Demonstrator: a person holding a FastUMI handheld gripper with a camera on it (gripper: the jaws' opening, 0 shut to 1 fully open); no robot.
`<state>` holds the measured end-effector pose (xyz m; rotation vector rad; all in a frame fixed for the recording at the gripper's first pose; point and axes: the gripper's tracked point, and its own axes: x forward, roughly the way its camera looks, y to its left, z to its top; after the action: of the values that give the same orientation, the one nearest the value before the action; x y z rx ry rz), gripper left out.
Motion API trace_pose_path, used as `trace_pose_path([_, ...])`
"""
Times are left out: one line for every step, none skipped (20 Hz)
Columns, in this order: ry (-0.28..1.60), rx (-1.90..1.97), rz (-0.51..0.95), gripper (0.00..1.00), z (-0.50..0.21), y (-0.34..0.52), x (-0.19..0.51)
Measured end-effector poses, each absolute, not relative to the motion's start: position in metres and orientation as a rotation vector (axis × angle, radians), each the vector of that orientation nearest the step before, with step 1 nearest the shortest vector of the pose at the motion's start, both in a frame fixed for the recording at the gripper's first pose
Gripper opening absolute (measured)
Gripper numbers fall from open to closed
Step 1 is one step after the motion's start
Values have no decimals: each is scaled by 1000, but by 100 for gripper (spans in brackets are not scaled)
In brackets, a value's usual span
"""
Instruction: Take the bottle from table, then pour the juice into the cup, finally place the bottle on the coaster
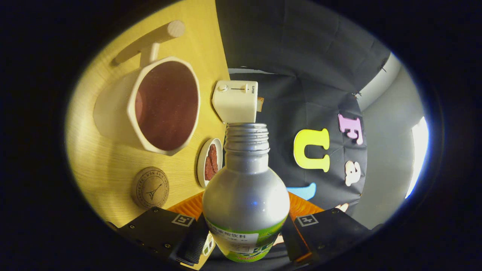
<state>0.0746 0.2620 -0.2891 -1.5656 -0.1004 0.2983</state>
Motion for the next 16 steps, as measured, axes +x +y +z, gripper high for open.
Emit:
trace_pose_path([-96,-1544,299,83,-289,262,75])
trace_pose_path([-95,-1533,298,83,-288,262,75])
trace_pose_path([-96,-1527,293,83,-286,262,78])
trace_pose_path([-95,-1521,288,83,-285,261,80])
trace_pose_path([-89,-1506,287,83,-285,259,81])
trace_pose_path([-78,-1483,287,83,-287,255,83])
trace_pose_path([-65,-1453,288,83,-286,254,84])
trace_pose_path([-54,-1416,288,83,-287,253,85])
trace_pose_path([-45,-1375,287,83,-285,253,87])
trace_pose_path([-37,-1333,282,83,-282,253,87])
trace_pose_path([-29,-1288,275,83,-278,251,88])
trace_pose_path([-21,-1240,268,83,-277,250,91])
trace_pose_path([-11,-1187,263,83,-275,248,93])
trace_pose_path([-2,-1135,258,83,-272,244,94])
trace_pose_path([12,-1071,255,83,-270,241,95])
trace_pose_path([19,-1016,252,83,-267,239,97])
